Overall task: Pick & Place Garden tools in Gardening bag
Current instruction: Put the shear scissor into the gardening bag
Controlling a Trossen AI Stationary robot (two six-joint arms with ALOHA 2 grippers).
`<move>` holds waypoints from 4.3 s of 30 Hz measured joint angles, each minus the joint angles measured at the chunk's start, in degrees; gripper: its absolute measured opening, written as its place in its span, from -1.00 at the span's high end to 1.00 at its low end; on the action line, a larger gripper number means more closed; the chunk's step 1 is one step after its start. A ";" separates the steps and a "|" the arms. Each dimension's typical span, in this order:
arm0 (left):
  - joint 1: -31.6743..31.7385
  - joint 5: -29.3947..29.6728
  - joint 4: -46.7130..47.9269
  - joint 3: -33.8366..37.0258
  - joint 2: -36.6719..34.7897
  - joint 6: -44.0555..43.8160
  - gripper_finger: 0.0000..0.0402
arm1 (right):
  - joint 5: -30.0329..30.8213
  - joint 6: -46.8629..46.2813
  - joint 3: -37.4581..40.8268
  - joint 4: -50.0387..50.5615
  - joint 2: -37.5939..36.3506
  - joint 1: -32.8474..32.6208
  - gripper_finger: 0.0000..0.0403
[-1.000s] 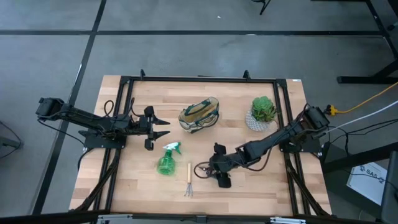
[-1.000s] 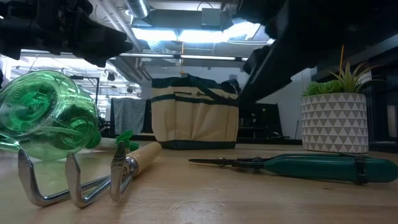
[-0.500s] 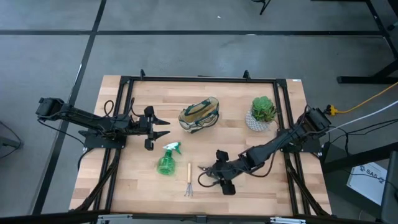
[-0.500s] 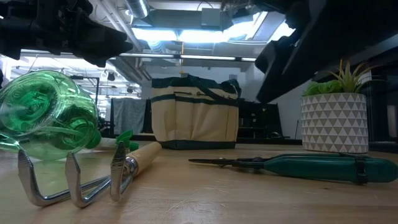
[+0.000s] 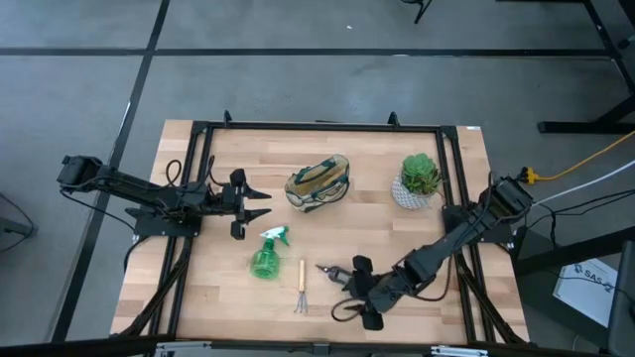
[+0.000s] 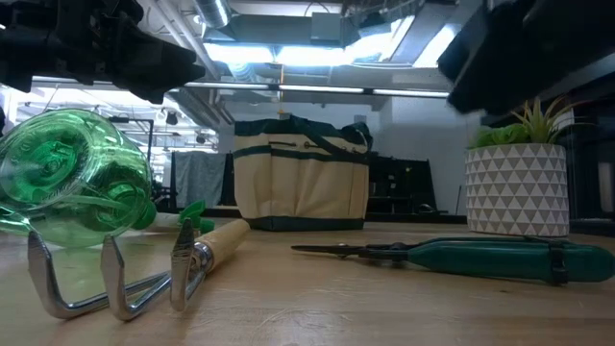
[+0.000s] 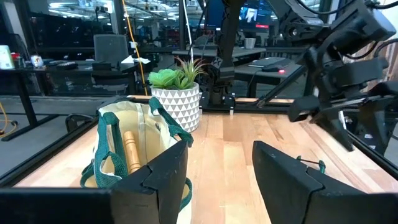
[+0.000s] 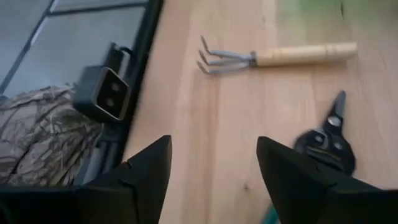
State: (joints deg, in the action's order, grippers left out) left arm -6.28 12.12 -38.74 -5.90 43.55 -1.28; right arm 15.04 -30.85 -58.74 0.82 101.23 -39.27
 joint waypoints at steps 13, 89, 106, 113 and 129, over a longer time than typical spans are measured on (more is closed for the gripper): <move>0.00 0.00 -0.01 0.00 -0.02 0.01 0.12 | 10.54 -0.05 0.00 -6.42 6.45 -2.00 -0.18; 0.01 0.00 0.00 -0.01 -0.02 0.02 0.12 | 0.21 3.25 0.02 13.27 6.34 2.63 -0.09; -0.01 0.00 0.00 0.01 -0.02 0.02 0.12 | -3.43 4.37 -0.11 16.64 6.23 4.58 0.48; 0.02 0.00 0.00 0.01 -0.02 -0.01 0.12 | -5.43 4.37 -0.11 16.82 6.14 6.49 0.74; -0.01 0.00 0.00 0.01 -0.02 0.01 0.12 | -8.84 -3.40 0.06 12.77 6.40 10.00 0.81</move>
State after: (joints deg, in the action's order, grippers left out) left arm -6.28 12.12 -38.74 -5.90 43.53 -1.27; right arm 6.20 -34.25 -58.68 13.59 107.63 -29.28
